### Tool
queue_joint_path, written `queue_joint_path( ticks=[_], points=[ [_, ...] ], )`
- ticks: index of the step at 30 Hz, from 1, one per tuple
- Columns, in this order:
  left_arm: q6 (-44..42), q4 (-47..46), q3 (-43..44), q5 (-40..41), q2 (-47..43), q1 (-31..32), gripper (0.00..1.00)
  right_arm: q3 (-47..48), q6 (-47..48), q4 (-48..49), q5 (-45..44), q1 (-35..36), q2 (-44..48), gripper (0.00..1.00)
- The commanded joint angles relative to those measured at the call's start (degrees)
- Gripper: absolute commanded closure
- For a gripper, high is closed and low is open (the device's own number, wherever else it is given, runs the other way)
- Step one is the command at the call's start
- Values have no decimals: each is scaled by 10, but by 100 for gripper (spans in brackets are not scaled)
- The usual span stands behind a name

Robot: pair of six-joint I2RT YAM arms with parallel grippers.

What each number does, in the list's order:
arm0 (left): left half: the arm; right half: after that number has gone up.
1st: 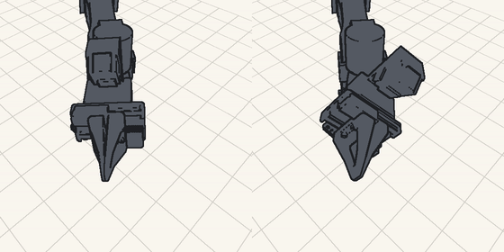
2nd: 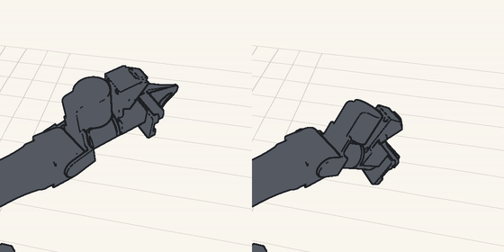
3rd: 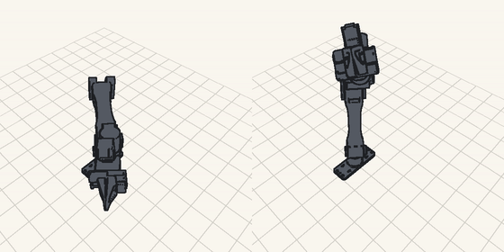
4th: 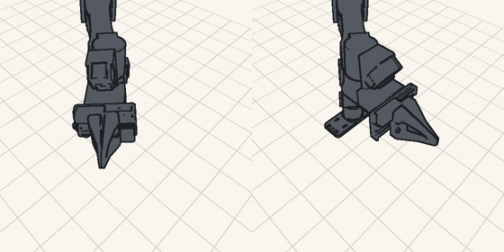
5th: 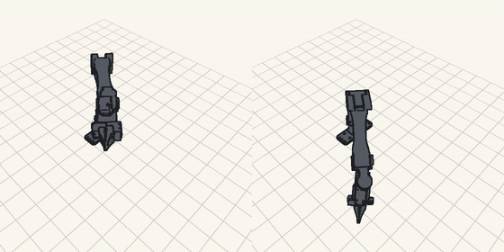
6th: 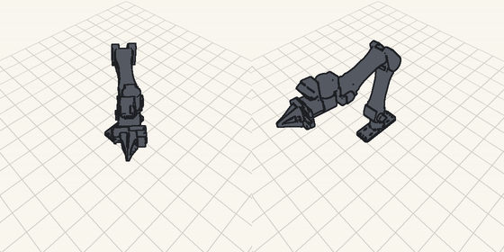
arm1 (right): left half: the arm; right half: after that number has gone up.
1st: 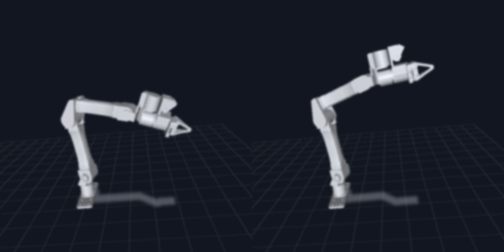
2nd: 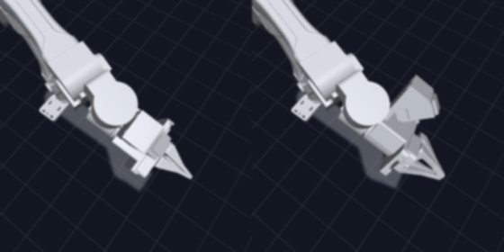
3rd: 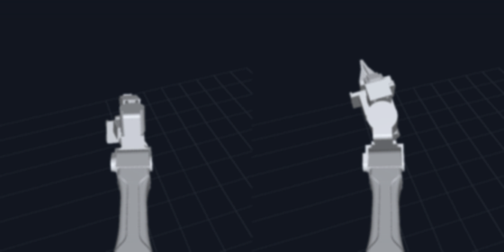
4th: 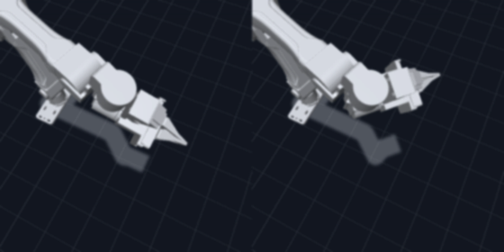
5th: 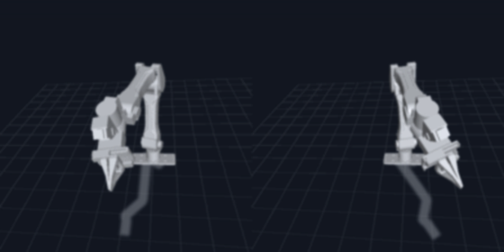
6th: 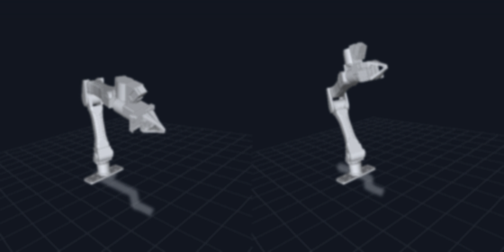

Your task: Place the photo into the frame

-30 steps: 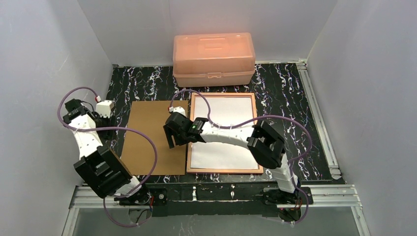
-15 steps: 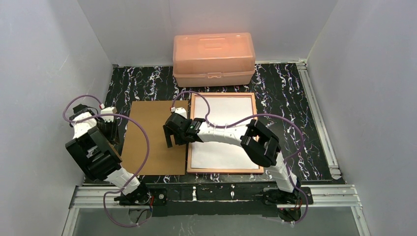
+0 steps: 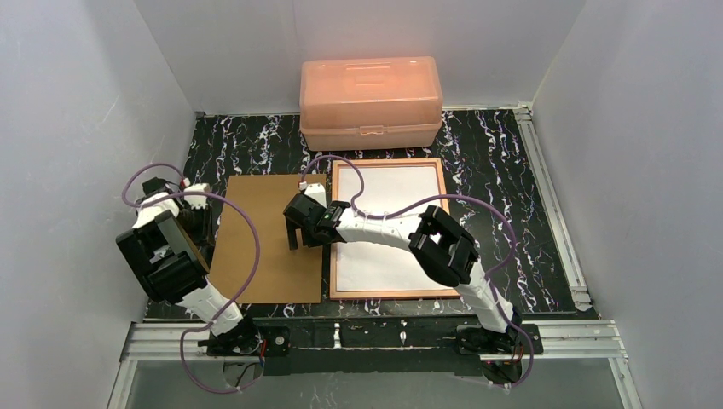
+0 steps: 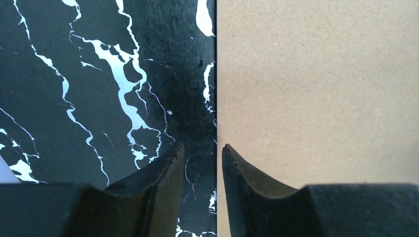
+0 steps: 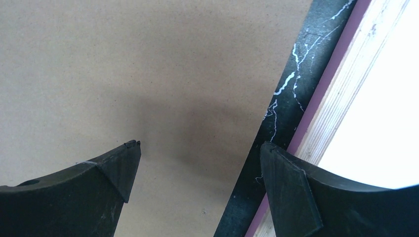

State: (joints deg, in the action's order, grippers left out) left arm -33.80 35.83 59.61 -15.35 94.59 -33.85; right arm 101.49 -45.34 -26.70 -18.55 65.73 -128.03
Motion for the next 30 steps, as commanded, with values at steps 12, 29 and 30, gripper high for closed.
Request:
queue_joint_path(
  ticks=[12, 29, 30],
  points=[
    [16, -27, -24, -10, 44, 12, 91, 5, -76, 62, 39, -4, -7, 1],
    [17, -32, -67, -13, 35, 66, 100, -87, -141, 257, 130, -22, 135, 1],
    [15, -33, -70, -13, 32, 66, 100, -91, -142, 261, 133, -22, 142, 1]
  ],
)
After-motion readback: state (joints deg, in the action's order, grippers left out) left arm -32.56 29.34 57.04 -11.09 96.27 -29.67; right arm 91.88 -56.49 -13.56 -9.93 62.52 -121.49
